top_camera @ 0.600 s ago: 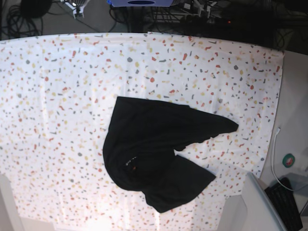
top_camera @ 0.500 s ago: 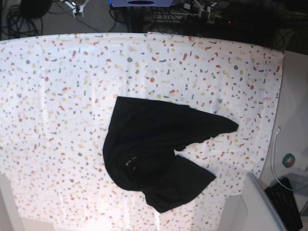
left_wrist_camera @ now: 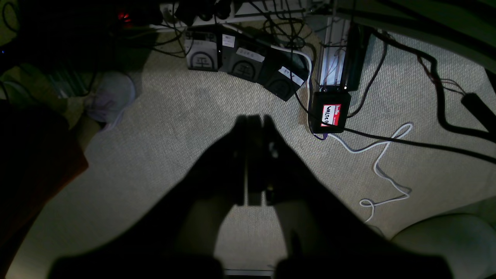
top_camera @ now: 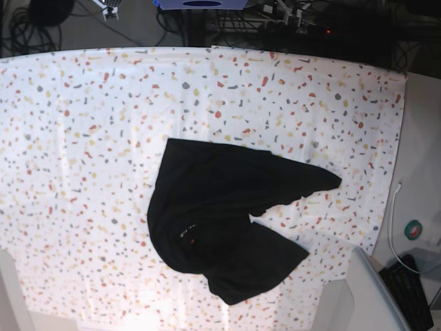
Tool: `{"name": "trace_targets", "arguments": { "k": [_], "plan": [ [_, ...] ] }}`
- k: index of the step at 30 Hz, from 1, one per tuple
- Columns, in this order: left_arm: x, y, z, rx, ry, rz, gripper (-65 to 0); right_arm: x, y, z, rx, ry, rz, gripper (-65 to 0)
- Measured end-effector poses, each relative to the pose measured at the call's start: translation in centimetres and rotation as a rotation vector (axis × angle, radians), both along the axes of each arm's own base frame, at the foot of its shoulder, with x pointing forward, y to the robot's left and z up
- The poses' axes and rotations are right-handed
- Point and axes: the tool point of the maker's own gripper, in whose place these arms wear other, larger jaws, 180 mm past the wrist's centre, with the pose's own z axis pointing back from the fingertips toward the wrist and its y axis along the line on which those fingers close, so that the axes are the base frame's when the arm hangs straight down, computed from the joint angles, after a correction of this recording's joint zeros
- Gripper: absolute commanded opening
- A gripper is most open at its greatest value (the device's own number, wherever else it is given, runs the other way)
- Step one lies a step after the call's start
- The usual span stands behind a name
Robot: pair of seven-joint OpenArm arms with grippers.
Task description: Layout the t-shirt on the table in an organized manner, then fold the t-shirt properly
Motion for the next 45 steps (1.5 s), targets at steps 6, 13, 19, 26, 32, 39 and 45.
{"name": "trace_targets", "arguments": {
  "k": [6,13,19,26,32,39,45],
  "plan": [
    [0.0,-0.1,0.0,-0.001,0.001,-0.007,-65.0,0.0,0.0,0.0,0.000,0.000,0.000,-65.0],
    [-0.8,2.4,1.7,0.031,-0.086,-0.040,-65.0,-2.0,-0.4,1.0,-0.001,-0.059,0.013,-65.0],
    [-6.0,5.4,5.7,0.052,-0.108,0.043,-65.0,-7.9,-3.7,5.8,-0.089,-0.083,-0.067,-65.0],
    [-1.0,9.4,13.6,0.013,-0.357,0.154,-65.0,-2.5,-5.3,12.2,-0.159,-0.312,-0.140,-65.0],
    [3.8,12.6,21.9,0.056,-0.561,0.184,-65.0,2.5,-9.1,18.5,-0.282,-0.430,-0.194,-65.0],
    [12.0,12.7,29.1,0.080,-0.849,0.237,-65.0,14.6,-9.4,23.6,-0.288,-0.699,-0.191,-65.0],
    [22.4,10.2,29.4,-0.045,-0.815,0.265,-54.5,27.9,-4.4,25.5,-0.128,-0.795,-0.123,-59.1]
  ]
}}
